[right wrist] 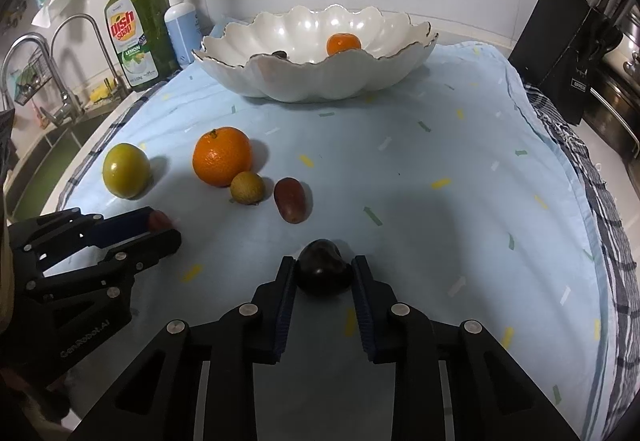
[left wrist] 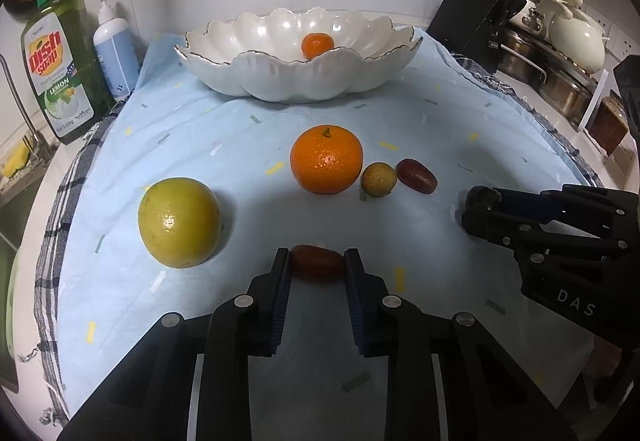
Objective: Organize fruits
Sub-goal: 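Carry the plum over the white bowl with the right tool while the left tool carries the date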
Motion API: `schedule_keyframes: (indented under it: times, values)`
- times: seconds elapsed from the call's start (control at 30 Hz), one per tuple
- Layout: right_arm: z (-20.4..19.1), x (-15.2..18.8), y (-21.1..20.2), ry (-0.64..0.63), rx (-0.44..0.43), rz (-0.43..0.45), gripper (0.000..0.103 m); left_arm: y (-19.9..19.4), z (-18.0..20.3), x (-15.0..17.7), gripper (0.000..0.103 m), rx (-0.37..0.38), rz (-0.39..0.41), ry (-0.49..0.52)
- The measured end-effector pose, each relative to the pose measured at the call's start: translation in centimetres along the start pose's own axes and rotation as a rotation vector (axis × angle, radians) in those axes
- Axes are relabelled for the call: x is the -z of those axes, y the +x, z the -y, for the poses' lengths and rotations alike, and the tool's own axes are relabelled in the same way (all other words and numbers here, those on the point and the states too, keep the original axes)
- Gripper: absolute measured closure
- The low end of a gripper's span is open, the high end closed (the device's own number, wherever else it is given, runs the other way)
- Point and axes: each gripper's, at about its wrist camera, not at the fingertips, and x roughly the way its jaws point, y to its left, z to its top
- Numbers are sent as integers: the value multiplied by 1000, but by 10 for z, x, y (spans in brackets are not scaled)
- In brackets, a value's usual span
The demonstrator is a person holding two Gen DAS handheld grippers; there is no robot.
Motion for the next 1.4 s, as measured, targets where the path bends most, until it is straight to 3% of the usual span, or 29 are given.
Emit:
schedule_keyframes:
  times: [0.2, 0.77, 1.4]
  values:
    - [-3, -5, -11, -3, -7, 31, 74, -11, 0, -5, 76, 8, 16, -13]
    - [-14, -28, -58, -37, -44, 177, 74, -68, -8, -30, 76, -15, 157, -71]
    - [-21, -79, -95, -111, -57, 364, 74, -106, -15, -78, 76, -52, 290, -81]
